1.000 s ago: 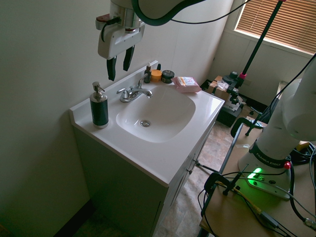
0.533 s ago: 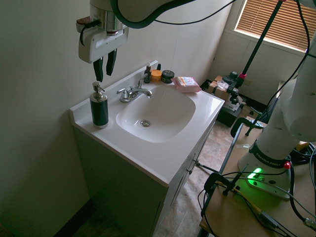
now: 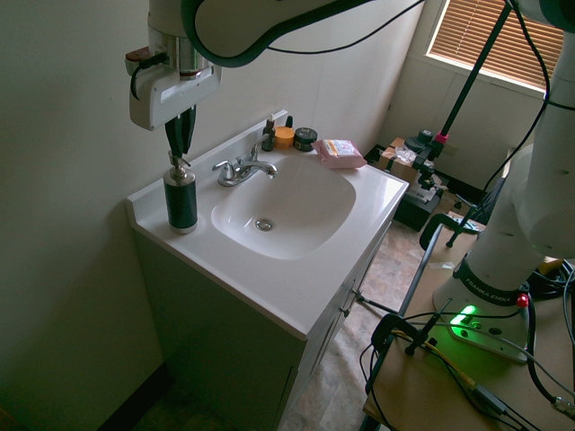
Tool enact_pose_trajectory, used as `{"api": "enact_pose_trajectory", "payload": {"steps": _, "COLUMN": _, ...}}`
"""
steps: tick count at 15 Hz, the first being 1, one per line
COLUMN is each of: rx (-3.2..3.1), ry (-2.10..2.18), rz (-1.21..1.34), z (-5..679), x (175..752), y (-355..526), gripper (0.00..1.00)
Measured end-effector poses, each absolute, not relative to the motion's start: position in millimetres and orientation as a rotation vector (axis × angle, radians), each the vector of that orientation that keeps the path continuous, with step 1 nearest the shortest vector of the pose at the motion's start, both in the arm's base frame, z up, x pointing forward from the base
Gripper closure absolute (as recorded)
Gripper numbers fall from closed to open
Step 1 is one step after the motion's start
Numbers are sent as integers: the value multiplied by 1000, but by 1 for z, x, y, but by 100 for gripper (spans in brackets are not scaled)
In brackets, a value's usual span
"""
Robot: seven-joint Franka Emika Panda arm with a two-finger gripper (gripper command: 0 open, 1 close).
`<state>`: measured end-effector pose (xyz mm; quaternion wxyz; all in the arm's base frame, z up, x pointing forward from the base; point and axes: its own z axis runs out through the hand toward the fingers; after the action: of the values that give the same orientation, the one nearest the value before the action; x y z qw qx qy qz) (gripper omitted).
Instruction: Push the sanitizer
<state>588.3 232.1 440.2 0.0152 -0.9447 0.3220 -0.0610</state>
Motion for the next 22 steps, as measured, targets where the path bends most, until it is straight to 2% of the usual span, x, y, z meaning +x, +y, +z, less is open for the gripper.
{"api": "enact_pose_trajectory", "payload": {"steps": 17, "rx": -2940, "ry": 1017, "rz": -198, "z": 426, "x": 598, "y": 227, "gripper": 100}}
{"api": "enact_pose_trajectory", "payload": {"steps": 18, "rx": -2928, "ry": 1013, "rz": -219, "z": 433, "x": 598, "y": 227, "gripper": 0}}
{"api": "enact_pose_trajectory", "payload": {"steps": 22, "rx": -2840, "ry": 1066, "rz": -284, "z": 487, "x": 578, "y": 187, "gripper": 0}}
